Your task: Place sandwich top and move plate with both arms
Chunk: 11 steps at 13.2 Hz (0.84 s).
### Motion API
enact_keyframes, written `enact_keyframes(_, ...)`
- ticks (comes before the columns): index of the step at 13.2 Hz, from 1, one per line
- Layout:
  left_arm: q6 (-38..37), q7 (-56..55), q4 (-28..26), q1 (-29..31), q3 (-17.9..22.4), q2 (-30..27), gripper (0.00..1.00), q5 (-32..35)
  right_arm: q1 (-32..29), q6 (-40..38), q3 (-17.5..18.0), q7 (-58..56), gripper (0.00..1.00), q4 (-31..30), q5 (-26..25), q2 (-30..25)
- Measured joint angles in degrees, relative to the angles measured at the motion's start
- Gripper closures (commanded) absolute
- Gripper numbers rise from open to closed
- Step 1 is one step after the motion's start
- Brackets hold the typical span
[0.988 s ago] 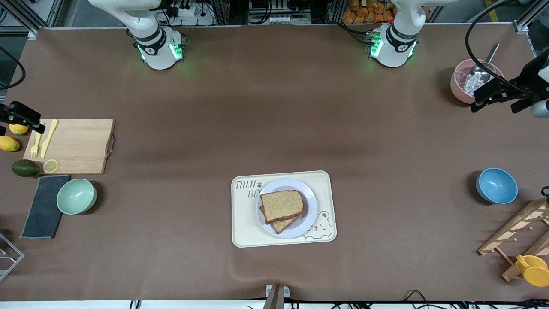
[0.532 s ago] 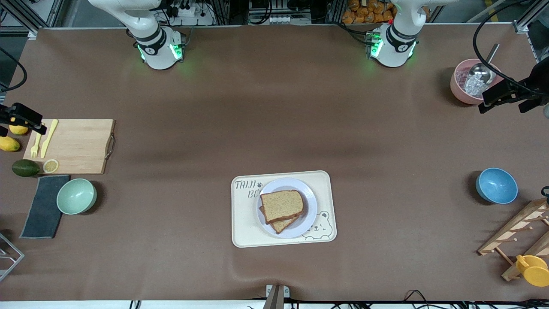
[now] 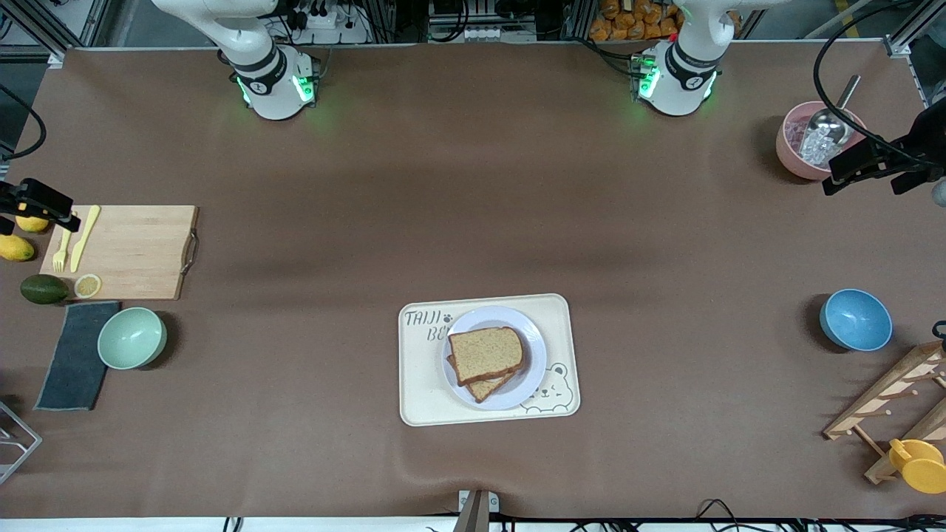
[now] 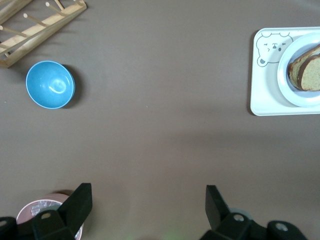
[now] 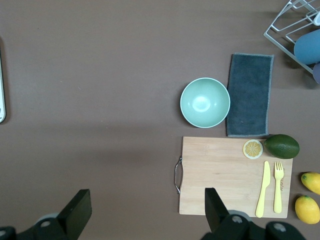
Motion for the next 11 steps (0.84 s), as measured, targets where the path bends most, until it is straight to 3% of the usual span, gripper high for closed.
enact_keyframes(11, -0.3, 0.0, 0.0, -5.0, 3.4, 0.0, 0.0, 1.6, 0.1, -0.1, 0.1, 0.0, 0.0, 0.0, 0.0, 0.2)
